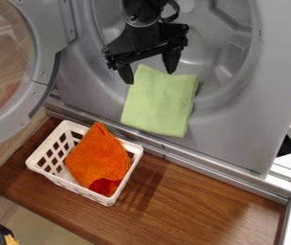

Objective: Place the white basket on the right side of the table

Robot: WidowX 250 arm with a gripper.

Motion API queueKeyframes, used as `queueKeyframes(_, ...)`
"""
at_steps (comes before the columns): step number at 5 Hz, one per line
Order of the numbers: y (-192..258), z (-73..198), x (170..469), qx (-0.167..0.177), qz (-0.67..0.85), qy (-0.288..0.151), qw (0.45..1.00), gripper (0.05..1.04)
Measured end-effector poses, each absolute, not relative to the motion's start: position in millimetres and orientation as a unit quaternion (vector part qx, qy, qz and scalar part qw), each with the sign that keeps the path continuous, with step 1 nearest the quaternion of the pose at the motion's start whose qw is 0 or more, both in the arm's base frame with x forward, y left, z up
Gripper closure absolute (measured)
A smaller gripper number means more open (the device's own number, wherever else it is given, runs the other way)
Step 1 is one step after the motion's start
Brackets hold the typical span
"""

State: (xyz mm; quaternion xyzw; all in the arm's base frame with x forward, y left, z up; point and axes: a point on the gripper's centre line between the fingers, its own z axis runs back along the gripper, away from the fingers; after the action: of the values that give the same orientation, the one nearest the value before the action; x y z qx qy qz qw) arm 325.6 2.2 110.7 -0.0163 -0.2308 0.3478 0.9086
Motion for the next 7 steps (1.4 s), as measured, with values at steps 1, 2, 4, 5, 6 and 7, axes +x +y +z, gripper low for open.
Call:
queueKeyframes(1, 2.6, 101.8, 323.0, -0.01, 0.35, -0.219, 0.911, 0.083)
queueKeyframes(2, 9.5, 84.2, 302.1, 0.01, 0.389, -0.196, 0.9, 0.083)
queueKeyframes(4, 32.0, 63.8, 270.4, 0.01, 0.51, -0.171, 0.843, 0.083)
queueKeyframes(5, 49.2, 43.1, 250.4, 0.0, 0.571, -0.145, 0.808, 0.083)
queueKeyframes(6, 54.9, 29.4, 240.6, 0.017, 0.58, -0.132, 0.803, 0.083)
queueKeyframes(7, 60.1, 16.8, 229.7, 0.025, 0.596, -0.109, 0.795, 0.083)
